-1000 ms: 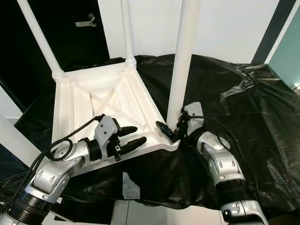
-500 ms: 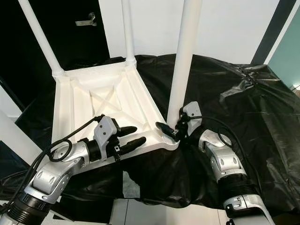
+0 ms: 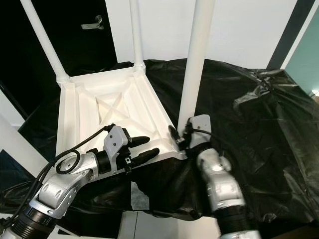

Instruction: Building children table

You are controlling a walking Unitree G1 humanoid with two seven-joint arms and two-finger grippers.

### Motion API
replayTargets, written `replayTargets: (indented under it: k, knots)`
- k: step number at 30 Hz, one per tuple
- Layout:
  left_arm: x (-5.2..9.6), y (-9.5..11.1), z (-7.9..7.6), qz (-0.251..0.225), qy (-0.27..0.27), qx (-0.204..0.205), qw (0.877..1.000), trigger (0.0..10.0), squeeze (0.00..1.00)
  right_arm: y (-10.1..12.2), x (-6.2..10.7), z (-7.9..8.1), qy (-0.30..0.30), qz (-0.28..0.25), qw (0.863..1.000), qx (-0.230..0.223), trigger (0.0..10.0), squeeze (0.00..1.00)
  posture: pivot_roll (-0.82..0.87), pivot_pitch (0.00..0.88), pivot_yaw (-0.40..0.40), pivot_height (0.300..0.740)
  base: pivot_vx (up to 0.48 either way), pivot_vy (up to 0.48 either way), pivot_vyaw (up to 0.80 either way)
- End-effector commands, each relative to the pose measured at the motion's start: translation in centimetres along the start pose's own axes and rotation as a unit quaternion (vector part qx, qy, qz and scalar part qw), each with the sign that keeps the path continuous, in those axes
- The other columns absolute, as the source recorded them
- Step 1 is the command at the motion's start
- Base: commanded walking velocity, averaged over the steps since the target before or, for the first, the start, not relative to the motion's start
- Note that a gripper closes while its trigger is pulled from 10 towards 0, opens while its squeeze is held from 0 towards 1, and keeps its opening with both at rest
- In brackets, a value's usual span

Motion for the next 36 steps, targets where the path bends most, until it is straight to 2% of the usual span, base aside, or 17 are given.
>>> replayTargets:
  k: [1, 3, 19, 20, 22, 25, 27, 29, 30, 31, 36]
  knots:
    - [0.1, 0.1, -1.2, 0.002, -0.049, -0.001, 0.999, 10.0, 0.00, -2.0, 0.6, -1.0, -0.040, 0.041, 0.998, 0.015, 10.0, 0.00, 0.01, 0.000, 0.033, 0.740, 0.000, 0.000, 0.00]
    - [0.1, 0.2, -1.0, 0.001, -0.049, -0.002, 0.999, 10.0, 0.00, -2.2, 0.8, -0.8, -0.075, 0.044, 0.996, -0.007, 10.0, 0.00, 0.01, 0.000, 0.036, 0.740, 0.000, 0.000, 0.00]
    - [0.3, 0.2, -0.9, 0.002, -0.044, -0.001, 0.999, 10.0, 0.00, -1.5, 1.0, -0.4, -0.069, 0.034, 0.997, -0.018, 10.0, 0.00, 0.02, 0.000, 0.020, 0.740, 0.000, 0.000, 0.00]
    - [0.4, 0.3, -0.9, 0.002, -0.042, 0.000, 0.999, 10.0, 0.00, -0.9, 1.1, -0.5, -0.061, 0.020, 0.998, -0.018, 10.0, 1.00, 0.02, 0.000, 0.019, 0.740, 0.000, 0.000, 0.00]
    - [0.4, 0.3, -0.9, 0.002, -0.042, 0.000, 0.999, 10.0, 0.00, -0.9, 1.1, -0.5, -0.061, 0.020, 0.998, -0.018, 10.0, 1.00, 0.02, 0.000, 0.019, 0.740, 0.000, 0.000, 0.00]
    - [0.4, 0.2, -1.0, 0.002, -0.041, 0.003, 0.999, 10.0, 0.00, 0.0, 1.6, -0.5, -0.027, -0.007, 0.999, -0.022, 10.0, 1.00, 0.01, 0.000, 0.017, 0.740, 0.000, 0.000, 0.00]
    - [0.5, 0.2, -1.0, 0.002, -0.040, 0.004, 0.999, 10.0, 0.00, 0.1, 2.5, -0.4, 0.027, -0.017, 0.999, -0.018, 10.0, 1.00, 0.01, 0.000, 0.015, 0.740, 0.000, 0.000, 0.00]
    - [0.5, 0.2, -1.0, 0.002, -0.039, 0.004, 0.999, 10.0, 0.00, 0.1, 2.8, -0.3, 0.047, -0.019, 0.999, -0.018, 10.0, 1.00, 0.01, 0.000, 0.015, 0.740, 0.000, 0.000, 0.00]
    - [0.5, 0.2, -1.1, 0.002, -0.039, 0.004, 0.999, 10.0, 0.00, 0.1, 3.1, -0.4, 0.064, -0.020, 0.998, -0.012, 10.0, 0.40, 0.01, 0.000, 0.015, 0.740, 0.000, 0.000, 0.00]
    - [0.4, 0.2, -1.1, 0.001, -0.039, 0.005, 0.999, 10.0, 0.00, 0.0, 3.2, -0.7, 0.083, -0.018, 0.996, -0.007, 10.0, 0.00, 0.02, 0.000, 0.014, 0.740, 0.000, 0.000, 0.00]
    - [0.5, 0.3, -1.2, 0.002, -0.039, 0.006, 0.999, 10.0, 0.00, -0.2, 2.8, -1.5, 0.123, -0.013, 0.992, 0.016, 10.0, 0.00, 0.02, 0.000, 0.016, 0.740, 0.000, 0.000, 0.00]
Point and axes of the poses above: a point about 5 cm out from each wrist's last joint towards the gripper, its own x axis pointing back from the gripper into the wrist, its own y axis along the axis of the wrist's last joint, z = x × y, the point moved 6 cm from there along -x, pointing out of the wrist towards the gripper, and after that the axes turned 3 degrees about x, right-handed, at the moved point
